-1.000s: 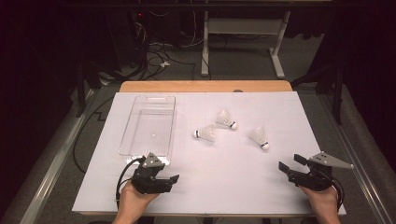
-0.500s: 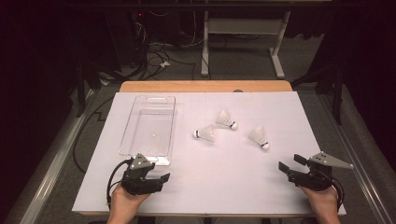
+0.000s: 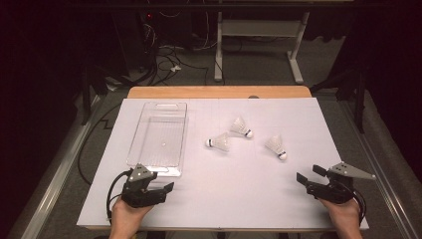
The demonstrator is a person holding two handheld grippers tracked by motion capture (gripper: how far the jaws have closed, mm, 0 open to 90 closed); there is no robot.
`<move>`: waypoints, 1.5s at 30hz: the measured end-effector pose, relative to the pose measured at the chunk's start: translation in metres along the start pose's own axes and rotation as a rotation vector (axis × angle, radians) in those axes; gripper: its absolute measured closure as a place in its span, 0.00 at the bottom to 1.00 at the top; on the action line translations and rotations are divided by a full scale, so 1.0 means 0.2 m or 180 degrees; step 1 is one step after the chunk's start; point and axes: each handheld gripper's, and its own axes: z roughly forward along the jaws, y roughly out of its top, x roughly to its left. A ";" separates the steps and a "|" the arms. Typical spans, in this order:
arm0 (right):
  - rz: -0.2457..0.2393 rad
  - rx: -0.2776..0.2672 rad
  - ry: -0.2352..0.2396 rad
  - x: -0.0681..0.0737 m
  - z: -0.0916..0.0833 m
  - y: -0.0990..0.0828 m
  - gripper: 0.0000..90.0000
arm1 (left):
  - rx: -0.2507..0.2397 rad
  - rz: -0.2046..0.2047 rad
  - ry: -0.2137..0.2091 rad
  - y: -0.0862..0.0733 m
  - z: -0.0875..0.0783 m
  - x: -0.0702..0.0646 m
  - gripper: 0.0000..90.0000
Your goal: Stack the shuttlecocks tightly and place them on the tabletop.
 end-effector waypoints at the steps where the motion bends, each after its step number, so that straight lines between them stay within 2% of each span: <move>1: -0.0002 -0.0001 -0.0001 0.00 0.00 0.00 0.28 | -0.0006 0.0003 0.0013 0.00 0.00 0.00 0.34; 11: -0.0001 0.0004 0.0003 0.00 0.00 0.00 0.28 | -0.0064 -0.0037 0.0049 -0.02 -0.01 0.03 0.33; 15: -0.0010 0.0002 -0.0002 0.00 0.00 0.00 0.28 | -0.0084 -0.0005 0.0111 -0.04 -0.02 0.03 0.33; 22: 0.0022 -0.0029 -0.0073 0.00 0.00 0.00 0.26 | -0.0176 -0.0106 0.0234 -0.08 -0.04 0.08 0.32; 29: 0.0040 -0.0048 -0.0090 0.00 -0.01 0.00 0.26 | -0.0221 -0.0141 0.0308 -0.11 -0.06 0.10 0.32; 34: 0.0023 -0.0042 -0.0077 0.00 -0.01 0.00 0.26 | -0.0254 -0.0237 0.0297 -0.13 -0.07 0.12 0.32; 39: -0.0002 -0.0061 -0.0095 0.01 -0.01 0.01 0.26 | -0.0282 -0.0275 0.0297 -0.14 -0.08 0.11 0.33; 44: 0.0098 -0.0133 -0.0121 0.00 -0.02 0.01 0.26 | -0.0289 -0.0291 0.0301 -0.14 -0.07 0.11 0.33; 45: 0.0078 -0.0138 -0.0112 0.00 -0.02 0.01 0.26 | -0.0289 -0.0300 0.0300 -0.14 -0.07 0.11 0.33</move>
